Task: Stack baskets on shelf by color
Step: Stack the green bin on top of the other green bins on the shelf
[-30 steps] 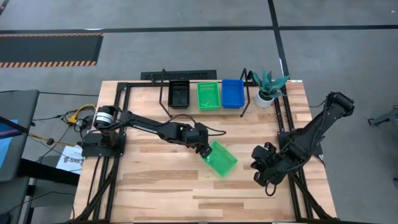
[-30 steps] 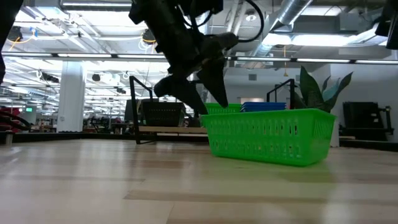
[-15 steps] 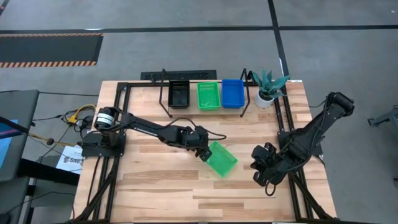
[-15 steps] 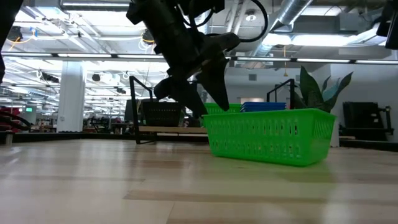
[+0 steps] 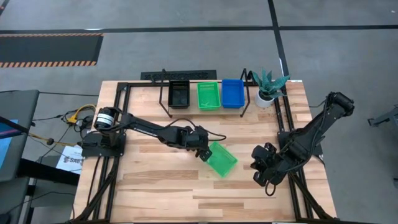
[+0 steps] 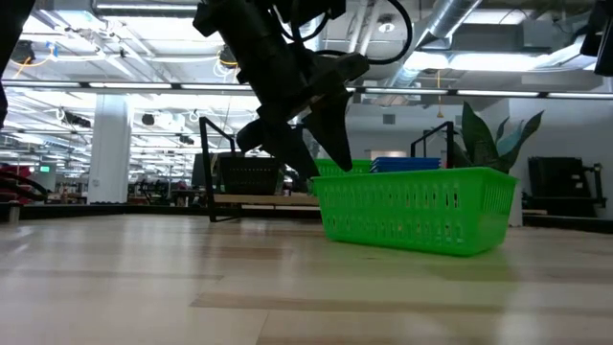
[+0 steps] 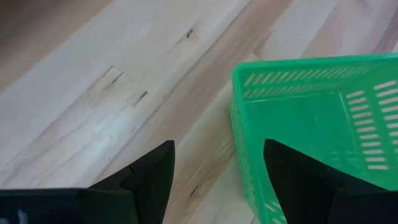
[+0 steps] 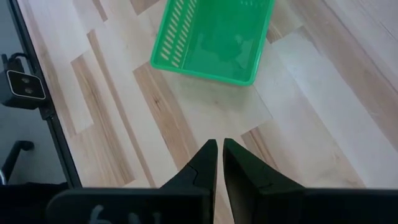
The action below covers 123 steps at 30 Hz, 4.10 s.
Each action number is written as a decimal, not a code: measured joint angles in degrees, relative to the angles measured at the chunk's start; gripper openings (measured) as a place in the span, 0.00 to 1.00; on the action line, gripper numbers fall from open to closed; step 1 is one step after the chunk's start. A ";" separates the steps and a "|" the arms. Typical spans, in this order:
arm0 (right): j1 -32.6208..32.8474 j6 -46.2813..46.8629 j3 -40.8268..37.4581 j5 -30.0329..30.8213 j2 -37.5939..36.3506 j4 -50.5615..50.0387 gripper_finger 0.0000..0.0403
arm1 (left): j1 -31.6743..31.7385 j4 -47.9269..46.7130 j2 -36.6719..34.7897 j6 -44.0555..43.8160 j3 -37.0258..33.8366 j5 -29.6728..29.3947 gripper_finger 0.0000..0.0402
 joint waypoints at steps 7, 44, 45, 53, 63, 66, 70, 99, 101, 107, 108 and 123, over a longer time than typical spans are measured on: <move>0.01 0.00 0.00 0.02 0.00 -0.01 0.13 | -0.40 1.43 1.03 -0.24 0.02 -0.38 0.58; 0.79 1.09 0.02 0.00 0.02 -0.81 0.13 | 0.14 -3.90 5.11 -0.16 5.53 8.29 0.00; 0.79 1.09 0.02 0.00 0.02 -0.83 0.13 | 0.17 -5.64 5.11 0.83 6.87 7.78 0.00; 1.33 1.43 0.02 0.00 0.02 -0.92 0.13 | 2.45 -19.92 5.07 10.66 20.31 7.26 0.00; 4.32 6.42 0.02 -0.04 0.02 -1.97 0.13 | 7.35 -30.30 5.03 25.04 35.97 7.24 0.00; 5.02 7.40 0.02 -0.03 0.02 -1.97 0.13 | 9.00 -33.86 5.03 27.98 39.59 7.56 0.00; 5.62 7.54 0.02 -0.02 0.02 -1.92 0.13 | 11.43 -37.20 5.03 30.46 44.05 9.32 0.00; -6.90 -6.67 0.02 1.64 0.00 -3.97 0.13 | 36.58 -43.15 6.64 61.86 55.41 22.65 0.00; -11.00 -10.74 0.02 1.85 0.00 -5.09 0.13 | 38.87 -40.65 7.98 63.02 55.63 23.37 0.00; -23.75 -23.92 -0.03 -0.19 -0.63 -4.17 0.13 | 43.32 -39.89 12.17 67.22 55.32 26.55 0.00; -25.70 -25.88 -0.02 -1.41 -0.81 -3.64 0.13 | 43.52 -40.03 12.78 67.75 55.32 26.57 0.00; -42.41 -39.87 0.00 -9.08 -9.76 0.33 0.13 | 44.77 -37.71 14.25 74.04 55.41 31.59 0.00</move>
